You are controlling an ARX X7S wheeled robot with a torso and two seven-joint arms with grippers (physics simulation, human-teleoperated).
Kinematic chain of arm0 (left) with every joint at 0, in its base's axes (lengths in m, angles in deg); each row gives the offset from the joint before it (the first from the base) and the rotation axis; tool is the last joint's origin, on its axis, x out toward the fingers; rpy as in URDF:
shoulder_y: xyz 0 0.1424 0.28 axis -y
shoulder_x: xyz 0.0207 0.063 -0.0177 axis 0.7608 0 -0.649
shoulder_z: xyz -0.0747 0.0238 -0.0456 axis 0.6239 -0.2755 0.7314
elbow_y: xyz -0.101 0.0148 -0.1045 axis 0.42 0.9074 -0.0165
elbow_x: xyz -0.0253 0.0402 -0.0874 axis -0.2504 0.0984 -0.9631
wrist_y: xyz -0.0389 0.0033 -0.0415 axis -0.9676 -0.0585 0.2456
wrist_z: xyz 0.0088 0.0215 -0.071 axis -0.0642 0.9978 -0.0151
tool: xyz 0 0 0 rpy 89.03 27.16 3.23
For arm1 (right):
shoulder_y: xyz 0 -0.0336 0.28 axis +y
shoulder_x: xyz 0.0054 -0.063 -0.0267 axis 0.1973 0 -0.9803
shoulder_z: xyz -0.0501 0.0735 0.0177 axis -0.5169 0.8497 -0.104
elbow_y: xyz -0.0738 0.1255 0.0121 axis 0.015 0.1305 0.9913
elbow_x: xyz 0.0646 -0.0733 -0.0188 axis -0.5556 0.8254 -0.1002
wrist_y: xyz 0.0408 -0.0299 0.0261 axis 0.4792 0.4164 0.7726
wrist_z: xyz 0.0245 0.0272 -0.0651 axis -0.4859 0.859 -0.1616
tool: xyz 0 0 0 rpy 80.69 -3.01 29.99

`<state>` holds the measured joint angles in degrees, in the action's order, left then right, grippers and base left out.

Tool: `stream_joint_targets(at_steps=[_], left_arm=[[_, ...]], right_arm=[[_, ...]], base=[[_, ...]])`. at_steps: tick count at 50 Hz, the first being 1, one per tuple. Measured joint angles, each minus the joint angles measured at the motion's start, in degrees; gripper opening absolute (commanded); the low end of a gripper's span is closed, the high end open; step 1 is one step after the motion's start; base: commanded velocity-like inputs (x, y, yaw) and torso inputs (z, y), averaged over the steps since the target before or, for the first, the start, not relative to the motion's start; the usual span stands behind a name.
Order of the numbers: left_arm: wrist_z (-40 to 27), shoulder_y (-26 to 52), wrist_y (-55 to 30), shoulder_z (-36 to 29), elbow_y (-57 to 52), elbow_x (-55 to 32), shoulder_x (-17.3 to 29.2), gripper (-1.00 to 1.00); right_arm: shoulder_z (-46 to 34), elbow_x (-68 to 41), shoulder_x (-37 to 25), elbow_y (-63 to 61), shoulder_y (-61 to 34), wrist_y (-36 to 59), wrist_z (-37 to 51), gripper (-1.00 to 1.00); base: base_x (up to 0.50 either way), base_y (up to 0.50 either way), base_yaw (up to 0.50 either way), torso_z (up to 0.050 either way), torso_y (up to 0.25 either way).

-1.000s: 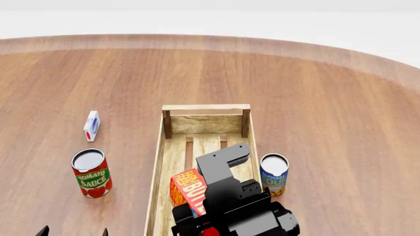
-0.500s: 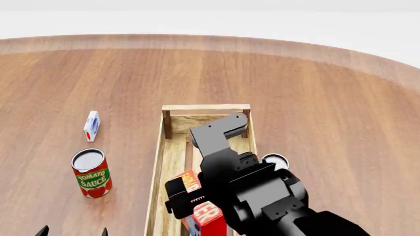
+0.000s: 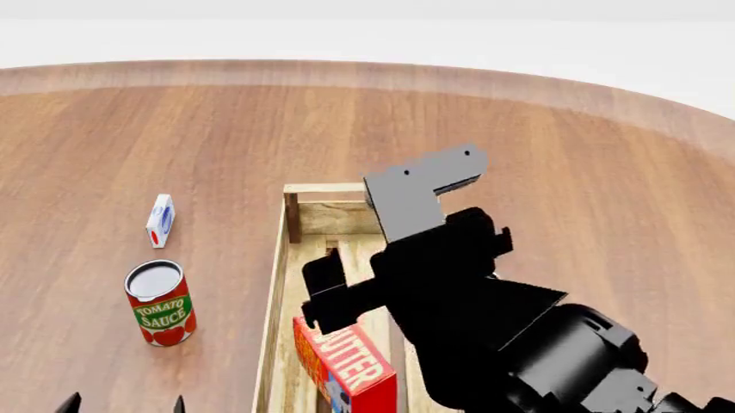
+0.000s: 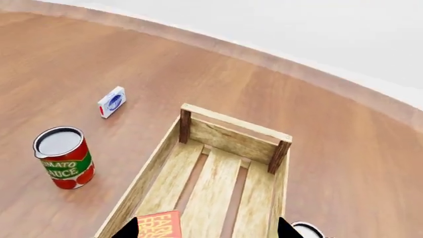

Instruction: Pick up the butter and put it in the tray.

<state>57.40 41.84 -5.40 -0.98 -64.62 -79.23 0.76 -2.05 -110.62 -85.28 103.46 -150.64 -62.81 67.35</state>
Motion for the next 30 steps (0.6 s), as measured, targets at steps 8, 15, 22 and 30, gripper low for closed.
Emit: stream_joint_targets(at_steps=[8, 15, 22, 30], left_arm=[[-0.82, -1.27, 0.01, 0.14, -2.84, 0.21, 0.83, 1.0], [-1.25, -2.02, 0.12, 0.09, -4.62, 0.47, 1.41, 1.0], [-1.26, -2.66, 0.81, -0.2, -5.67, 0.85, 1.84, 1.0], [-1.2, -3.43, 1.84, -0.58, -6.55, 1.41, 2.26, 1.0]], right_arm=[[2.16, 10.48, -10.22, -16.78, 10.16, -14.63, 10.02, 1.0], [1.78, 23.45, -15.66, -25.7, 19.49, -24.86, 18.83, 1.0], [1.06, 34.35, -18.63, -30.04, 27.38, -32.87, 25.53, 1.0], [0.77, 44.81, -19.77, -30.47, 34.79, -40.54, 31.79, 1.0]], base=[[0.0, 0.0, 0.0, 0.0, 0.0], [0.0, 0.0, 0.0, 0.0, 0.0], [0.0, 0.0, 0.0, 0.0, 0.0], [0.0, 0.0, 0.0, 0.0, 0.0]])
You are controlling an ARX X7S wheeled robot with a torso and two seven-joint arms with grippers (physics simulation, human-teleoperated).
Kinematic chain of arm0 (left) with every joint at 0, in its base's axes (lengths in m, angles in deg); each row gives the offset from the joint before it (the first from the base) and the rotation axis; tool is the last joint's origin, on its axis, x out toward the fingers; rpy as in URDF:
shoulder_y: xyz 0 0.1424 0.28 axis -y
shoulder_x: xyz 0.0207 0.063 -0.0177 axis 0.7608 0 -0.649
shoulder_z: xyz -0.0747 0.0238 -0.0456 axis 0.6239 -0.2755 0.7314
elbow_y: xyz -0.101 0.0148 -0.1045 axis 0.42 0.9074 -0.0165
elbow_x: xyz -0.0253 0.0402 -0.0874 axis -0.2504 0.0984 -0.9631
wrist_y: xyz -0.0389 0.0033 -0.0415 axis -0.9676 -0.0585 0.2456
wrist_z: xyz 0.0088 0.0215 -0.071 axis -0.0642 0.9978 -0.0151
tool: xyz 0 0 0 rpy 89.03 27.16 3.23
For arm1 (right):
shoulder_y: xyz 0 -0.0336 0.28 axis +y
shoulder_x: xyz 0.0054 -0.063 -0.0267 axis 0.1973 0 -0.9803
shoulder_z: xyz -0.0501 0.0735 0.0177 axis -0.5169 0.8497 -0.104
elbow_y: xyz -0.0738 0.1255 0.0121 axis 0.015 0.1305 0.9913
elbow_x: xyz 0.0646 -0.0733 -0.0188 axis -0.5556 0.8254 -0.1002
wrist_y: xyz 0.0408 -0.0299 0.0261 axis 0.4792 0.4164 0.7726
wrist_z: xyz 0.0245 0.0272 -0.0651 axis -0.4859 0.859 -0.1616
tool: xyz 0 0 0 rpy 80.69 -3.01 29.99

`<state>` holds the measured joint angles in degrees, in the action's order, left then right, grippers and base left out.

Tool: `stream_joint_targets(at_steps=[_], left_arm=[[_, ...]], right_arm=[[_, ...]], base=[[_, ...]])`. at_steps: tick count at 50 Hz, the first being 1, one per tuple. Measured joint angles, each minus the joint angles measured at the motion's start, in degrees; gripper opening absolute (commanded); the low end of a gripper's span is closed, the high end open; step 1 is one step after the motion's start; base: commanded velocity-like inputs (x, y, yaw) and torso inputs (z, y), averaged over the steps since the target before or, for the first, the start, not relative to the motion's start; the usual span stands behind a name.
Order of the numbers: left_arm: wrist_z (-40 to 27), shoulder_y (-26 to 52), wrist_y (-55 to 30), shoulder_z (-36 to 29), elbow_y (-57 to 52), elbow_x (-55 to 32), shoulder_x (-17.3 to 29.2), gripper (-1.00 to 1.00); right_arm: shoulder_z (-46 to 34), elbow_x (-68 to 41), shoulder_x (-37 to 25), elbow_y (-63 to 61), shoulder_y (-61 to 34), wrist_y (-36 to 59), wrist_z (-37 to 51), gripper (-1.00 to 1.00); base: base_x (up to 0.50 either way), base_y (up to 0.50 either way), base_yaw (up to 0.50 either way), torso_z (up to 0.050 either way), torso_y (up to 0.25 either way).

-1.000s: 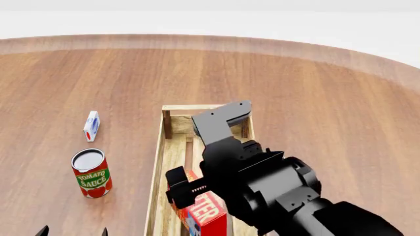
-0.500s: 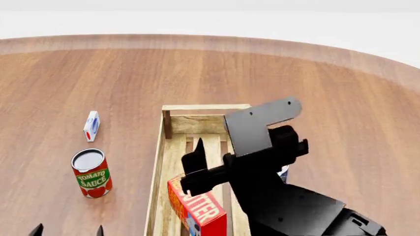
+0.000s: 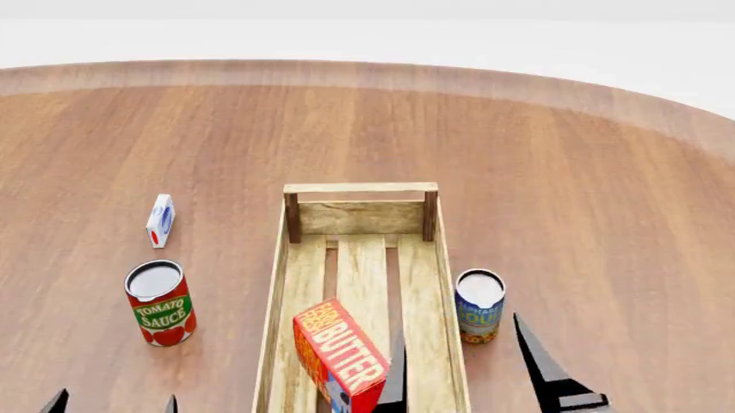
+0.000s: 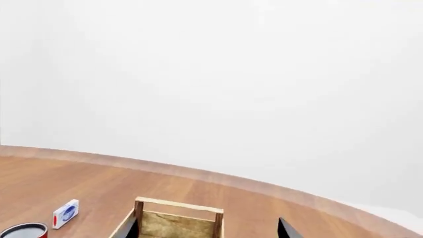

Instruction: Pick up the butter and put it in the tray.

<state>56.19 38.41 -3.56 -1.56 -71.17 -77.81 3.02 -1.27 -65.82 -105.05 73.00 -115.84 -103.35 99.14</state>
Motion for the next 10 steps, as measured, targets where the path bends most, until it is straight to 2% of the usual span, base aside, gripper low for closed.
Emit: stream_joint_targets(at_steps=[10], left_arm=[[-0.13, -0.55, 1.02, -0.55, -0.26, 0.92, 0.18, 1.0]], right_arm=[[-0.36, 7.61, -0.1, 1.54, 6.15, -6.52, 4.27, 1.0]], base=[[0.0, 0.0, 0.0, 0.0, 0.0]])
